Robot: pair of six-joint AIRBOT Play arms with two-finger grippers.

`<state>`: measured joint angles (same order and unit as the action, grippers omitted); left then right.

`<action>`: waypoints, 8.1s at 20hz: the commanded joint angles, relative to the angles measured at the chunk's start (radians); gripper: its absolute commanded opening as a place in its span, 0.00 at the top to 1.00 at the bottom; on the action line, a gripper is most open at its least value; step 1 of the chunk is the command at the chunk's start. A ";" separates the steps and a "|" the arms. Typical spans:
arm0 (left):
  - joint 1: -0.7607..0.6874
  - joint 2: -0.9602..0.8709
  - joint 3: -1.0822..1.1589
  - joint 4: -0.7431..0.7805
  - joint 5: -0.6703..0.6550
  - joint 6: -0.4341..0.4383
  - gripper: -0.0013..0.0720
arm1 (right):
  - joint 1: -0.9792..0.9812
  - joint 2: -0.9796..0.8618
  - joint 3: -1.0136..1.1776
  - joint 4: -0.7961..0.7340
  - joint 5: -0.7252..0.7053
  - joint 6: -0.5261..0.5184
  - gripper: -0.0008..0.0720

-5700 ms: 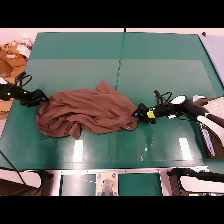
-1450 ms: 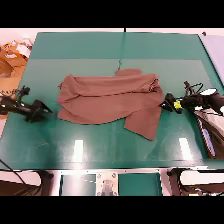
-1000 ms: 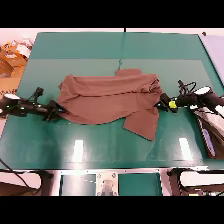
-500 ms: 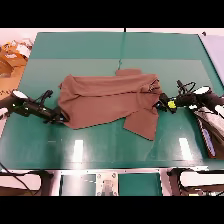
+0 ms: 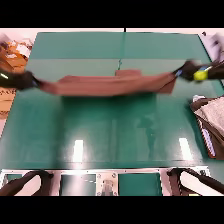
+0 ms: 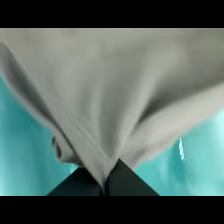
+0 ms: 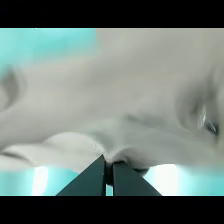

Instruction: Fold the shirts.

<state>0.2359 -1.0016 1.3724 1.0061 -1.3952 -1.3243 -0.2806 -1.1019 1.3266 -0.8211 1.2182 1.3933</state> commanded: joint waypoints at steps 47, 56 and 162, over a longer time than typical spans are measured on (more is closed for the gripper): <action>-0.082 -0.724 0.079 -0.685 0.694 0.434 0.95 | 0.021 -0.728 0.325 0.240 -0.555 -0.243 0.96; -0.082 -0.766 0.074 -0.188 0.414 0.212 0.95 | -0.015 -0.703 0.232 -0.214 -0.214 -0.114 0.97; -0.111 -0.719 0.301 0.053 0.147 -0.190 0.00 | -0.214 -0.755 0.235 -0.101 0.147 -0.151 0.04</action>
<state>0.1055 -1.7172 1.6150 1.0695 -1.1645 -1.5139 -0.4332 -1.8137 1.5661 -0.9440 1.2865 1.3369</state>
